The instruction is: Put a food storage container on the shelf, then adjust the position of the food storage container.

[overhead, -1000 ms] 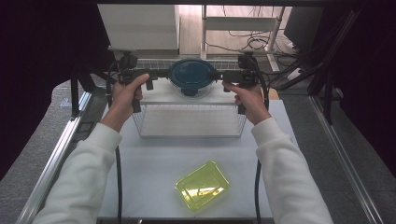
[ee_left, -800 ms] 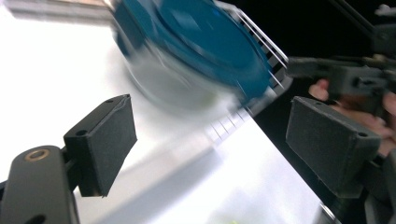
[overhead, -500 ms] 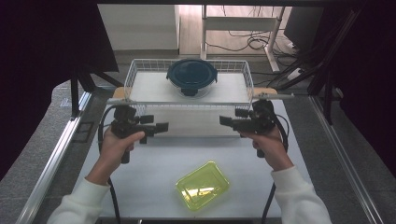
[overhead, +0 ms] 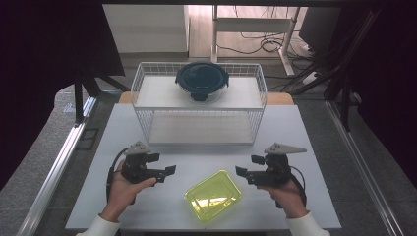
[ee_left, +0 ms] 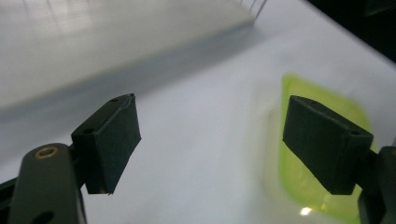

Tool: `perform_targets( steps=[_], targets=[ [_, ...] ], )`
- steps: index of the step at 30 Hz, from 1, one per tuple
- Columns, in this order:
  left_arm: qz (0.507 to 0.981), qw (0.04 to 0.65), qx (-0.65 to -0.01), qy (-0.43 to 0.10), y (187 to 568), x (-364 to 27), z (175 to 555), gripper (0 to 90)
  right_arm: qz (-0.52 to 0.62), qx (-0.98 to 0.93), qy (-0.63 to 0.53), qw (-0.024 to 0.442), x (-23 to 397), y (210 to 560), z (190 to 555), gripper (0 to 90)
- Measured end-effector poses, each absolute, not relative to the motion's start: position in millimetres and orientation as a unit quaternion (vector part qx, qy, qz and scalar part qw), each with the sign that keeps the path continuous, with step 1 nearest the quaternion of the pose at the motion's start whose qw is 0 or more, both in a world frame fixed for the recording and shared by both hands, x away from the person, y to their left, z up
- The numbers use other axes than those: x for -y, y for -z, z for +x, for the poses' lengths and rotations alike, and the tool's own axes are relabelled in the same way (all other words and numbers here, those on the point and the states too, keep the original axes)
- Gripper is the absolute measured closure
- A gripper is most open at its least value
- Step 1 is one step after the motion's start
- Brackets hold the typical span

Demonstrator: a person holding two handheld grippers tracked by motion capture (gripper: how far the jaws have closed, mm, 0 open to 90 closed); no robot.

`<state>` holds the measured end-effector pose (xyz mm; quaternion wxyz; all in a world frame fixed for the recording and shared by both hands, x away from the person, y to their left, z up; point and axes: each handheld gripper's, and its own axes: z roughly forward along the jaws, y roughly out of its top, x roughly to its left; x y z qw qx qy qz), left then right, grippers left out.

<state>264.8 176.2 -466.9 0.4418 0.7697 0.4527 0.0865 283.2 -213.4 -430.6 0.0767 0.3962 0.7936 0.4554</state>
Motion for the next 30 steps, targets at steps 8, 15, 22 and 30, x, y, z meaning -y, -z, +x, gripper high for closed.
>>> perform_targets(
  steps=[8, 15, 22, 30],
  targets=[
    [0.776, 0.435, -0.448, -0.082, 475, -180, 257, 18.8, 0.365, -0.812, -0.448, 0.079, 208, 440, 254, 23.4],
    [0.776, 0.431, -0.452, -0.089, 474, -184, 256, 18.3, 0.363, -0.81, -0.454, 0.076, 213, 439, 259, 29.3],
    [0.771, 0.435, -0.455, -0.093, 470, -188, 252, 18.1, 0.345, -0.822, -0.446, 0.071, 211, 436, 258, 34.7],
    [0.774, 0.427, -0.456, -0.1, 469, -188, 252, 18.2, 0.34, -0.832, -0.434, 0.058, 208, 438, 264, 41.4]
  ],
)
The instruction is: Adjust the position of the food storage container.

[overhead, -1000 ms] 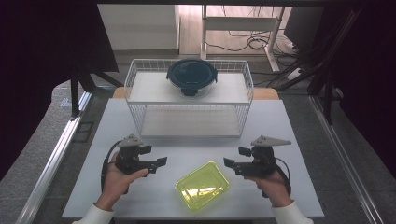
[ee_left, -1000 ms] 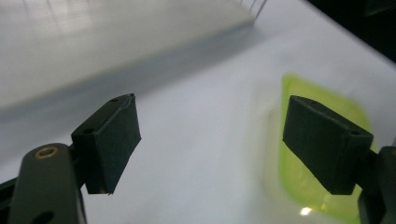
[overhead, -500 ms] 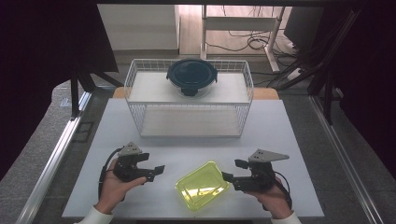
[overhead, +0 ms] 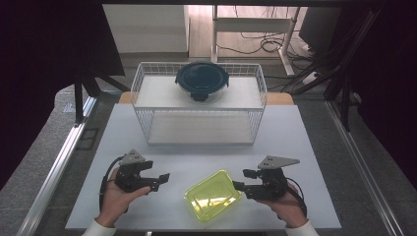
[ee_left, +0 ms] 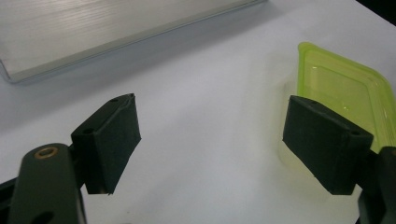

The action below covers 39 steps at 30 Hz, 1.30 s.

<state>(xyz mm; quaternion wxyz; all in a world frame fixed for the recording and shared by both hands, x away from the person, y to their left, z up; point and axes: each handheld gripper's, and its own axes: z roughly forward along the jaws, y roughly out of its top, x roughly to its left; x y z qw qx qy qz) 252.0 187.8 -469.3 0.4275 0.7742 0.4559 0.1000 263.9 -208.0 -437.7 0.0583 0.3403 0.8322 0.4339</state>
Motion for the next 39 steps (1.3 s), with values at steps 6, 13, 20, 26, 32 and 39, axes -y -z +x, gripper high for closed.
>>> perform_targets(
  steps=[6, 13, 20, 26, 32, 39],
  targets=[
    [0.778, 0.425, -0.452, -0.1, 469, -185, 255, 18.2, 0.333, -0.843, -0.42, 0.054, 211, 436, 259, 59.3],
    [0.778, 0.426, -0.451, -0.094, 469, -184, 254, 18.2, 0.286, -0.874, -0.39, 0.049, 203, 426, 245, 82.1],
    [0.779, 0.42, -0.458, -0.089, 474, -184, 256, 18.2, 0.232, -0.911, -0.341, 0.026, 182, 438, 228, 88.7],
    [0.78, 0.416, -0.46, -0.086, 477, -184, 255, 18.2, 0.187, -0.939, -0.288, 0.008, 165, 461, 218, 88.9],
    [0.779, 0.413, -0.465, -0.084, 480, -186, 255, 18.2, 0.155, -0.956, -0.247, 0.003, 149, 477, 212, 89.0],
    [0.777, 0.412, -0.467, -0.087, 480, -188, 256, 18.2, 0.147, -0.963, -0.224, 0.025, 137, 488, 209, 89.0]
  ],
)
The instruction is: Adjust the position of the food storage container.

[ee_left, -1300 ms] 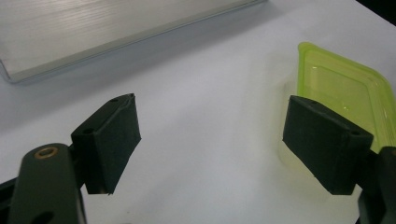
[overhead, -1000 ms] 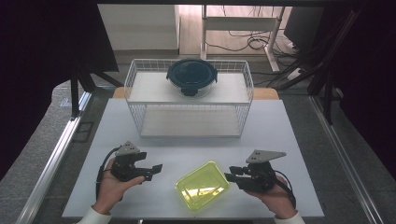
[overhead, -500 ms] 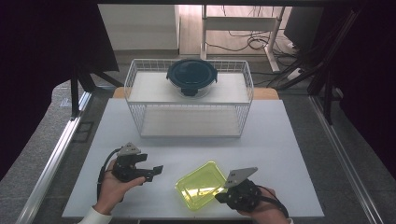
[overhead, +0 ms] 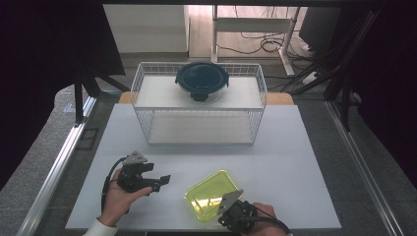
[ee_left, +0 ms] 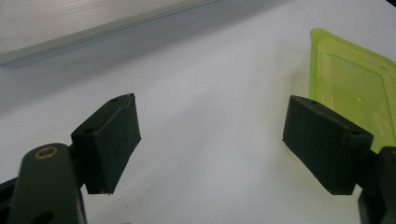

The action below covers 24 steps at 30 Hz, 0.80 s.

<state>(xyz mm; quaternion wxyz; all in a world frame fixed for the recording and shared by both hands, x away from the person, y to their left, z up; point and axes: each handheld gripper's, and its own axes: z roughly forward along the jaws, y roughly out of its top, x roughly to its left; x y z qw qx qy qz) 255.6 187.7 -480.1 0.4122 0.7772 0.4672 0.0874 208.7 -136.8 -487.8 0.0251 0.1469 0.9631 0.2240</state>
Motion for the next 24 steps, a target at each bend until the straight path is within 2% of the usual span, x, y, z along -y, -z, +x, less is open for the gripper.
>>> perform_targets(
  steps=[6, 24],
  targets=[
    [0.774, 0.413, -0.472, -0.089, 480, -191, 254, 18.2, 0.162, -0.959, -0.223, 0.064, 128, 492, 209, 89.0],
    [0.76, 0.416, -0.49, -0.094, 481, -202, 255, 18.3, 0.23, -0.932, -0.266, 0.091, 107, 503, 234, 89.1]
  ],
)
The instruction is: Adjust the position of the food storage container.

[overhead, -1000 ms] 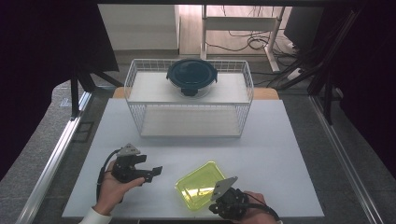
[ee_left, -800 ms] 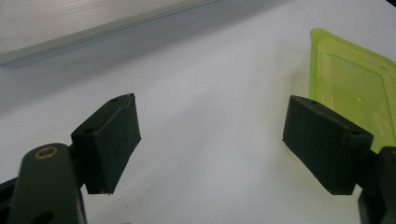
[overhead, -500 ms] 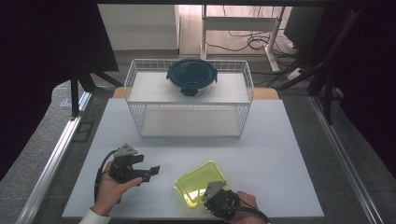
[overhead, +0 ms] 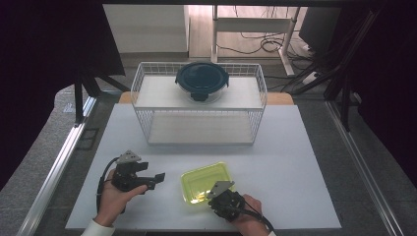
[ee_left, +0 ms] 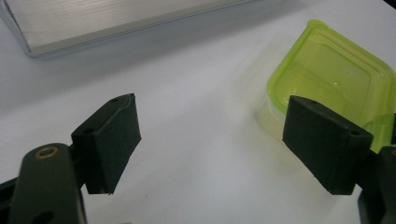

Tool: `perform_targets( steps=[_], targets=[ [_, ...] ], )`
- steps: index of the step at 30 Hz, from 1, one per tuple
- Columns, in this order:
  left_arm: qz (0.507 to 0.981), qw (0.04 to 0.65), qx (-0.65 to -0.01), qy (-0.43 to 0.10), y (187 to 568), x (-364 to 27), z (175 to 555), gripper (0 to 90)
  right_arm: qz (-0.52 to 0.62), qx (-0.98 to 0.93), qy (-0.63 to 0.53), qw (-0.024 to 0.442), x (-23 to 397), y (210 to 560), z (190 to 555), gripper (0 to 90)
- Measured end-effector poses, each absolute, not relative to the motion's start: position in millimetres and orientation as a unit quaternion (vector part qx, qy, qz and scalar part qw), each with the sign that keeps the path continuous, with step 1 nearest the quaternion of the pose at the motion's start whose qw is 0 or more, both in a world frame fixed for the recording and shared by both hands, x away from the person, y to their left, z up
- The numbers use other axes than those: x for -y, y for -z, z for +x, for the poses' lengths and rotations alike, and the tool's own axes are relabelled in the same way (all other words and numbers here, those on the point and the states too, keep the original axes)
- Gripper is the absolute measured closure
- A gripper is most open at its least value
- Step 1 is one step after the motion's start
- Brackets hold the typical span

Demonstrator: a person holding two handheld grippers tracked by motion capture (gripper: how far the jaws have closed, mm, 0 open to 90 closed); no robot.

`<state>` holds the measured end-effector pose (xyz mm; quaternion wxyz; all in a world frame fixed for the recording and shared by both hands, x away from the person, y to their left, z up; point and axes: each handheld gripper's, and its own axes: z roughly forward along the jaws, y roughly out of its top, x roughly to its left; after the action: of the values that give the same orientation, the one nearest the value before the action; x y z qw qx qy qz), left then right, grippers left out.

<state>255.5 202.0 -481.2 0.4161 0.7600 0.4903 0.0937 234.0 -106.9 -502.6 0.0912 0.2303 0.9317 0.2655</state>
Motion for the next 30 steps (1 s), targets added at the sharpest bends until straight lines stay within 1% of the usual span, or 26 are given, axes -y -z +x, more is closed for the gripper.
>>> perform_targets(
  steps=[4, 8, 30],
  targets=[
    [0.759, 0.416, -0.492, -0.094, 482, -203, 256, 18.3, 0.232, -0.93, -0.267, 0.102, 100, 505, 242, 89.1],
    [0.759, 0.415, -0.493, -0.094, 482, -204, 256, 18.4, 0.245, -0.924, -0.275, 0.104, 97, 505, 249, 89.1],
    [0.76, 0.406, -0.499, -0.091, 486, -204, 257, 18.4, 0.249, -0.92, -0.281, 0.112, 89, 506, 258, 89.1]
  ],
)
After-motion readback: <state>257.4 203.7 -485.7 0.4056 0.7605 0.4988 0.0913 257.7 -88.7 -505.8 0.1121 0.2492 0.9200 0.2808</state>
